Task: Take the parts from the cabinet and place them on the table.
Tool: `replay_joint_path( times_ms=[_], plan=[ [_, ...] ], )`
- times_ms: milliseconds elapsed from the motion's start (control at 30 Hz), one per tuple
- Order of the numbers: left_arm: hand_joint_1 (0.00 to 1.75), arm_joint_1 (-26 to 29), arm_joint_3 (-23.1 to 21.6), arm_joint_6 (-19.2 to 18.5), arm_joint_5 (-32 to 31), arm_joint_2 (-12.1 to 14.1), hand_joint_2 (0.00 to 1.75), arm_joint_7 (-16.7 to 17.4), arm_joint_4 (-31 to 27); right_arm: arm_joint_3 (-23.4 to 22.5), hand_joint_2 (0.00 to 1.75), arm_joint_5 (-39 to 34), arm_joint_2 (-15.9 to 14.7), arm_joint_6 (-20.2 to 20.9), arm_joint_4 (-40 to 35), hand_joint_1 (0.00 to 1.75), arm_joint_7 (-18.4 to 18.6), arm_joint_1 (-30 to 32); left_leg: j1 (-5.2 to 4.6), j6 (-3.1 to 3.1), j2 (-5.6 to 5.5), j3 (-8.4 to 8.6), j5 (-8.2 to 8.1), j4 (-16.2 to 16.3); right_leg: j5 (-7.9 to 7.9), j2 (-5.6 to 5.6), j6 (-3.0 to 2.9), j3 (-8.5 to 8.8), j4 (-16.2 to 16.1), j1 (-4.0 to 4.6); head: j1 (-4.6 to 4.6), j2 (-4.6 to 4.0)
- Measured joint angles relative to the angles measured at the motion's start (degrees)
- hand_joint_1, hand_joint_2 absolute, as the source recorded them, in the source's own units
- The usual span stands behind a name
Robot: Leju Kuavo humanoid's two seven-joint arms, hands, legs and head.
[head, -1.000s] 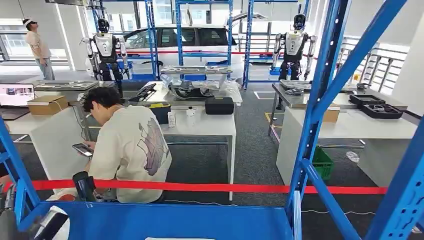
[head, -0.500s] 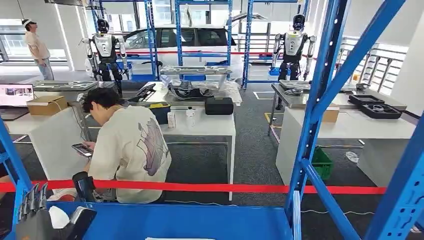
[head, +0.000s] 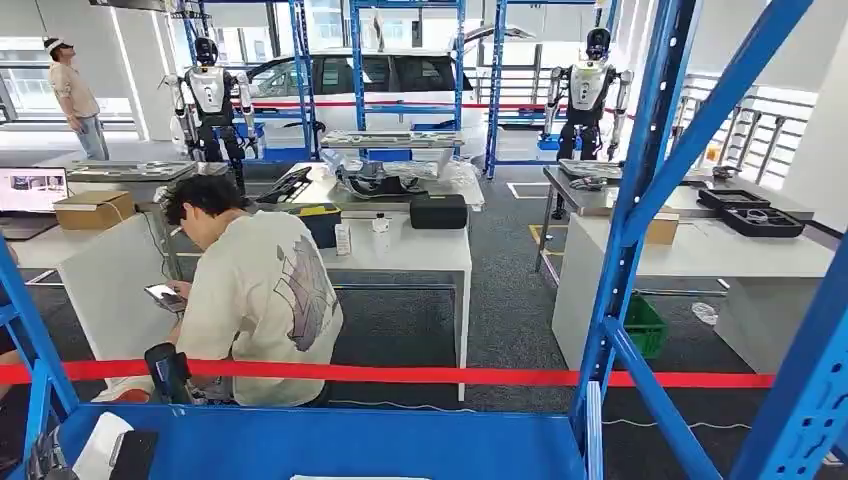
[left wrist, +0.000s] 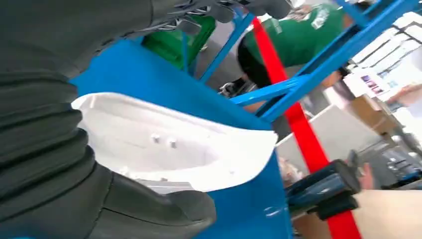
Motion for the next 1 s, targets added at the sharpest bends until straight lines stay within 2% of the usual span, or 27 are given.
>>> replay_joint_path(
  times_ms=[267, 300, 367, 400, 733, 1000],
  plan=[
    [0.0, 2.59, -0.79, 0.0, 2.31, 0.35, 1.75, 2.23, -1.12, 0.0, 0.0, -0.04, -0.02, 0.0, 0.0, 0.0, 0.31, 0.0, -0.02, 0.0, -0.01, 0.02, 0.0, 0.0, 0.0, 0.0, 0.0, 0.0, -0.01, 0.0, 0.0, 0.0],
    [0.0, 2.64, -0.85, 0.0, 2.36, 0.37, 0.0, 2.91, -1.11, 0.0, 0.0, -0.04, -0.02, 0.0, 0.0, 0.0, 0.39, 0.0, -0.02, 0.0, -0.01, 0.01, 0.0, 0.0, 0.0, 0.0, 0.0, 0.0, 0.0, 0.0, 0.0, 0.0],
    [0.0, 2.76, -0.98, -0.02, 3.1, 0.46, 0.0, 3.71, -1.11, 0.0, 0.0, -0.04, 0.0, 0.0, 0.0, 0.0, 0.37, 0.0, -0.02, 0.01, 0.0, -0.23, -0.01, 0.0, 0.0, -0.01, 0.0, 0.01, 0.0, -0.01, 0.0, 0.0],
    [0.0, 2.88, -0.98, -0.15, 3.67, 0.52, 1.75, 3.98, -1.11, 0.0, 0.0, -0.04, -0.02, 0.0, 0.0, 0.0, 0.37, -0.01, -0.02, 0.02, 0.0, -0.27, -0.02, 0.0, -0.01, -0.02, 0.0, 0.01, 0.0, -0.01, 0.0, 0.0],
    [0.0, 4.3, -0.96, -0.68, 6.95, 0.87, 1.75, 4.3, -0.39, -0.02, 0.0, -0.04, 0.0, 0.0, 0.0, 0.0, 0.31, -0.01, -0.01, 0.03, 0.0, -0.36, -0.03, 0.0, -0.03, -0.02, 0.01, 0.0, -0.01, 0.0, 0.0, 0.0],
    [0.0, 5.56, -0.87, -1.2, 7.23, 1.86, 1.75, 5.09, 0.04, 0.0, 0.0, 0.0, -0.02, 0.0, 0.0, 0.0, 0.24, -0.01, -0.01, 0.03, 0.0, -0.38, -0.03, 0.0, -0.03, -0.02, 0.01, 0.0, -0.01, -0.01, 0.0, 0.0]
  ],
)
